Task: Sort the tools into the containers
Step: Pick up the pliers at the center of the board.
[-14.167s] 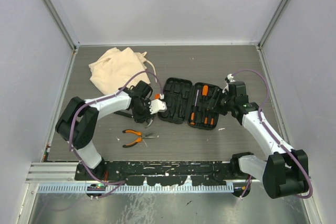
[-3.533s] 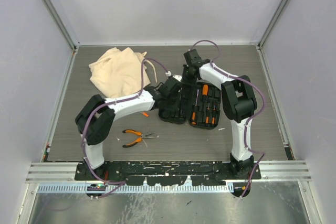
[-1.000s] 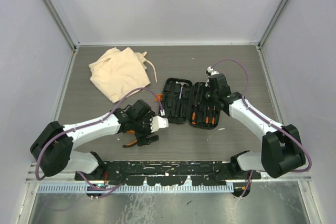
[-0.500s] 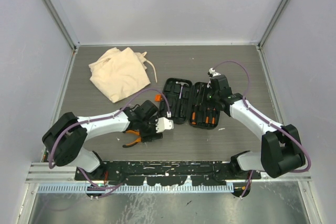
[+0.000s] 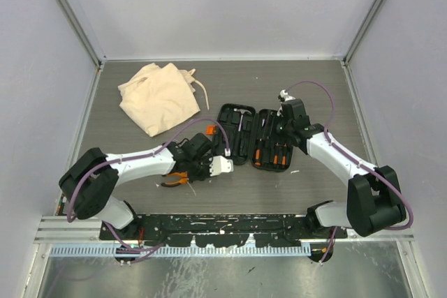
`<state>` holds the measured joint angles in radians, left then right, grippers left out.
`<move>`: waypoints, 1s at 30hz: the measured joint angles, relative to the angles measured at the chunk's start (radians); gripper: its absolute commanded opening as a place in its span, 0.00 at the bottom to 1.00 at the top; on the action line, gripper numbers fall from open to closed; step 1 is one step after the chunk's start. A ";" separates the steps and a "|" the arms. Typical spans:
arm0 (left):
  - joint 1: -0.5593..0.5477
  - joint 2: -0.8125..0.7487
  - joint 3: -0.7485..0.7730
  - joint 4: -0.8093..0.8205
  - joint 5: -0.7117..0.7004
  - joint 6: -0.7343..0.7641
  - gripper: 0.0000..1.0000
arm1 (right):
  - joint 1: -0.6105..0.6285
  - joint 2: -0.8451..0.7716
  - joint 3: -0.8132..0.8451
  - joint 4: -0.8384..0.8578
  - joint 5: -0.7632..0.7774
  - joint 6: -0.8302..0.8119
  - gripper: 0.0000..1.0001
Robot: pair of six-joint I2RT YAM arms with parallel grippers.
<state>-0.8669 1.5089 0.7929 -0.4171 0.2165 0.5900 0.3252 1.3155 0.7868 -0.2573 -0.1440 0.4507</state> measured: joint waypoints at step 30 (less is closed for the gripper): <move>0.000 0.105 0.393 0.048 -0.212 -0.476 0.00 | -0.055 -0.037 -0.032 -0.016 -0.002 0.027 0.50</move>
<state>-0.8665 1.6135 1.1862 -0.3687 0.0048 0.1143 0.2699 1.2781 0.7547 -0.2733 -0.1463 0.4774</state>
